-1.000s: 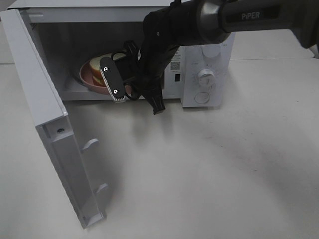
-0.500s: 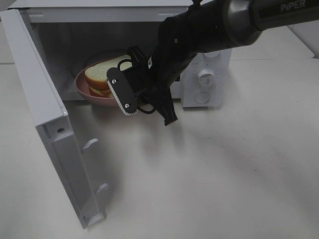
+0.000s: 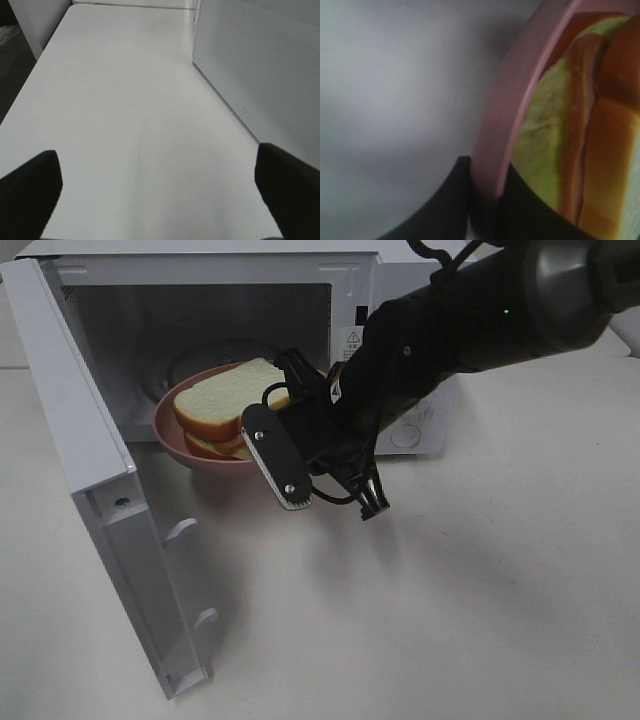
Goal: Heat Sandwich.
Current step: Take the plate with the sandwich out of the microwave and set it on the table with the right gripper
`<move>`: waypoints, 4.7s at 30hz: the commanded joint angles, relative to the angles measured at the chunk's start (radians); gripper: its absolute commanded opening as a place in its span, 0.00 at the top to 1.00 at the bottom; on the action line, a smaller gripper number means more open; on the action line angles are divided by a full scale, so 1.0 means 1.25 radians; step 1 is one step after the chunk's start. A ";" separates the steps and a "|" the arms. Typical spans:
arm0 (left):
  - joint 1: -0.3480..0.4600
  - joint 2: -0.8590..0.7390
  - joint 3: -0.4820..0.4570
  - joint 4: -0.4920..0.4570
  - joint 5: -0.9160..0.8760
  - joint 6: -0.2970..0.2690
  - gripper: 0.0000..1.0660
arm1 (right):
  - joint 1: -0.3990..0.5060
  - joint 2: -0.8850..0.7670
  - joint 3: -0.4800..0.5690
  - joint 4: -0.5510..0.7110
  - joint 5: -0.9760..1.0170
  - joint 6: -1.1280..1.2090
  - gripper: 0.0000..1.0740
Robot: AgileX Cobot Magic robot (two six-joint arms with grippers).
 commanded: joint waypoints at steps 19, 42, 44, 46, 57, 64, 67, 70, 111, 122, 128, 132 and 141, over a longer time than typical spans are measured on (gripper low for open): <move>0.001 -0.007 0.001 0.001 -0.007 0.000 0.06 | -0.011 -0.219 0.275 -0.009 -0.107 0.014 1.00; 0.001 -0.007 0.001 0.001 -0.007 0.000 0.06 | -0.011 -0.473 0.467 -0.010 -0.050 0.018 1.00; 0.001 -0.007 0.001 0.001 -0.007 0.000 0.06 | -0.011 -0.507 0.487 -0.010 -0.032 0.018 1.00; 0.001 -0.007 0.001 0.001 -0.007 0.000 0.06 | -0.011 -0.532 0.497 -0.010 -0.014 0.018 1.00; 0.001 -0.007 0.001 0.001 -0.007 0.000 0.06 | -0.011 -0.649 0.547 -0.015 0.046 0.021 1.00; 0.001 -0.007 0.001 0.001 -0.007 0.000 0.06 | -0.011 -0.720 0.566 -0.074 0.098 0.085 1.00; 0.001 -0.007 0.001 0.001 -0.007 0.000 0.06 | -0.011 -0.730 0.566 -0.106 0.110 0.125 1.00; 0.001 -0.007 0.001 0.001 -0.007 0.000 0.06 | -0.011 -0.735 0.566 -0.149 0.126 0.191 1.00; 0.001 -0.007 0.001 0.001 -0.007 0.000 0.06 | -0.011 -0.666 0.565 -0.566 0.398 1.071 1.00; 0.001 -0.007 0.001 0.001 -0.007 0.000 0.06 | -0.011 -0.562 0.564 -0.657 0.423 1.362 1.00; 0.001 -0.007 0.001 0.001 -0.007 0.000 0.06 | -0.011 -0.477 0.524 -0.687 0.484 1.555 1.00; 0.001 -0.007 0.001 0.001 -0.007 0.000 0.06 | -0.011 -0.418 0.494 -0.706 0.510 1.660 0.99; 0.001 -0.007 0.001 0.001 -0.007 0.000 0.06 | -0.011 -0.293 0.423 -0.705 0.538 1.800 0.98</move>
